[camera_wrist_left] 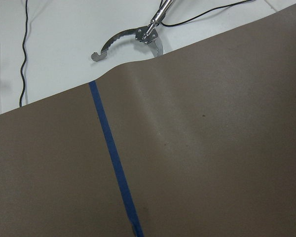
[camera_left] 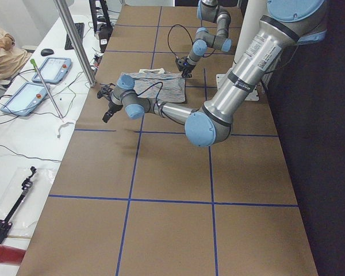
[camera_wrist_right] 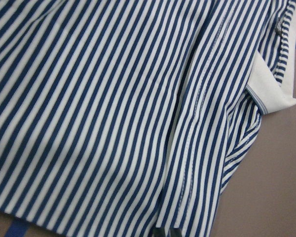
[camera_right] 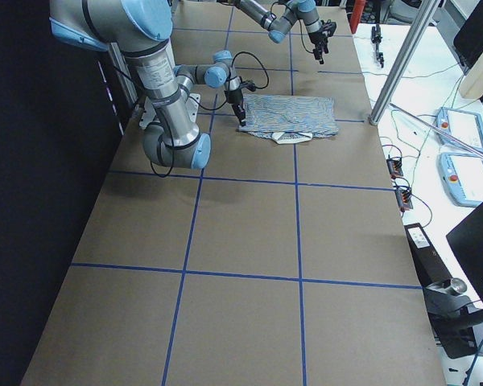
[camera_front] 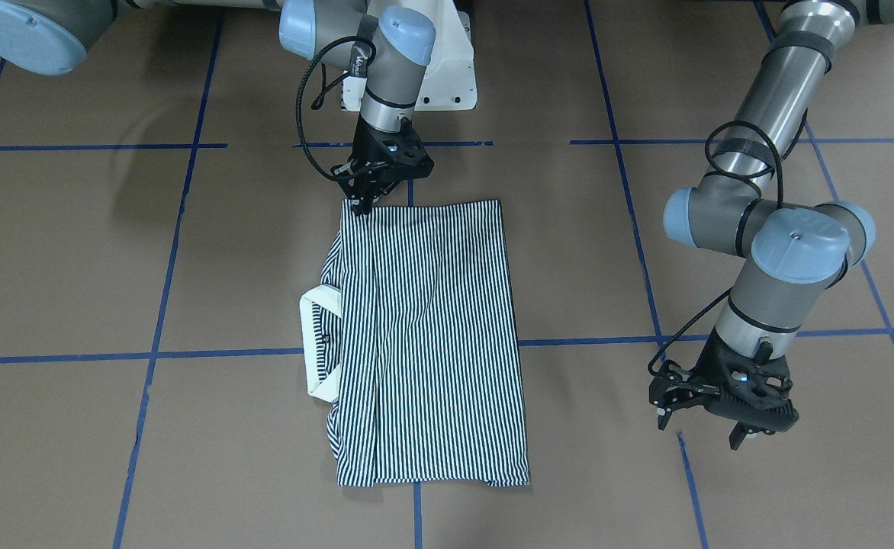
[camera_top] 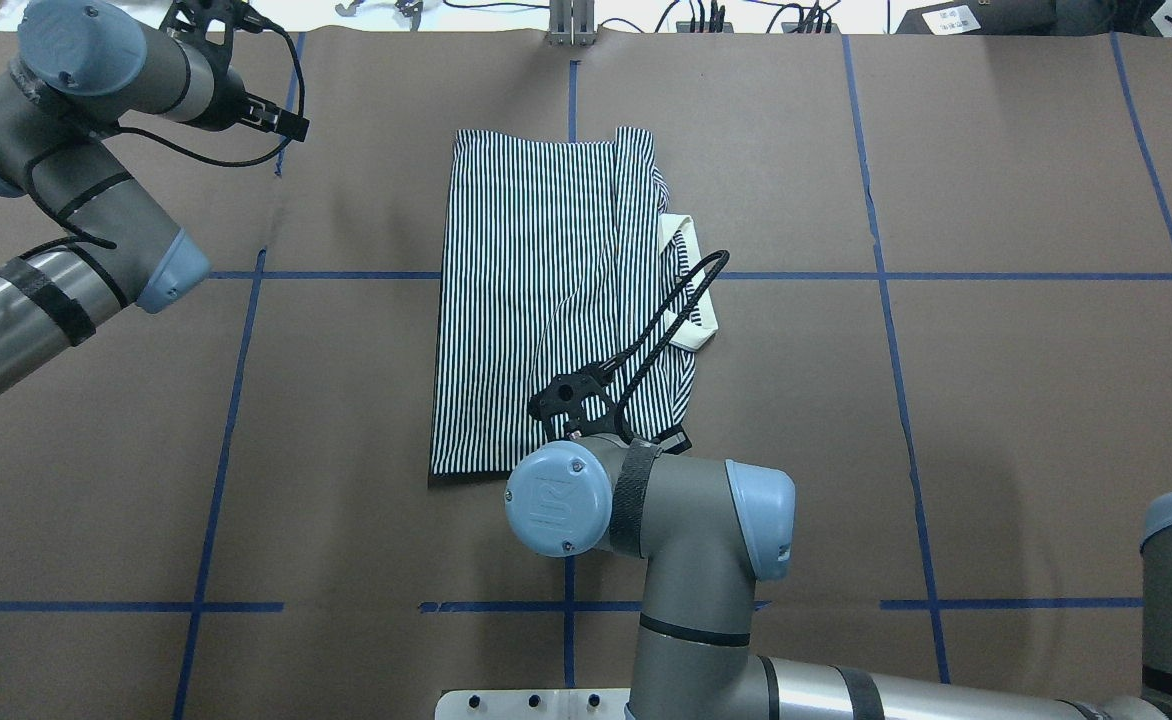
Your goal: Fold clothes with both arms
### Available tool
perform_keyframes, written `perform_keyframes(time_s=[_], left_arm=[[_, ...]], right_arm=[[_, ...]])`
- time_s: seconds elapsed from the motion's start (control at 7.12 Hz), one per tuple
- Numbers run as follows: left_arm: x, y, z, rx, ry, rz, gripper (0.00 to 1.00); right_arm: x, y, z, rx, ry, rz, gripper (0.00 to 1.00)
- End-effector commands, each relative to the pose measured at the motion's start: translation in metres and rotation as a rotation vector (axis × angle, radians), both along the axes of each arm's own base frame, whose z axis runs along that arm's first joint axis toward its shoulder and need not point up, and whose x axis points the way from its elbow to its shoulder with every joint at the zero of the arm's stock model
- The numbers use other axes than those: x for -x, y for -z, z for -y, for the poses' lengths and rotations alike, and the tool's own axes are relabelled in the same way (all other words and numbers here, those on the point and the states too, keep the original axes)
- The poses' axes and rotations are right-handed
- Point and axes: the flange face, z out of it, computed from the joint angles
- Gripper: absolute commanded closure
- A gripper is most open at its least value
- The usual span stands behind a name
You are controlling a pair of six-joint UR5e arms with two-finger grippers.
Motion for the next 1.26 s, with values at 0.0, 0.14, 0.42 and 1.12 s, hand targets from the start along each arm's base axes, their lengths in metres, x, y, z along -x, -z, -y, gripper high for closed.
perform_keyframes(time_s=[0.0, 0.14, 0.42, 1.12], left_arm=[[-0.001, 0.0, 0.0, 0.0, -0.001, 0.0, 0.0], [-0.002, 0.0, -0.001, 0.001, -0.001, -0.001, 0.0], [-0.002, 0.0, -0.001, 0.001, -0.001, -0.001, 0.0], [-0.01, 0.009, -0.008, -0.006, -0.009, -0.016, 0.0]], right_arm=[[-0.007, -0.005, 0.003, 0.004, -0.015, 0.001, 1.0], [-0.021, -0.021, -0.001, 0.007, -0.019, -0.004, 1.0], [-0.059, -0.042, -0.01, 0.005, -0.022, 0.004, 1.0], [-0.068, -0.053, 0.005, 0.031, -0.11, 0.058, 0.0]])
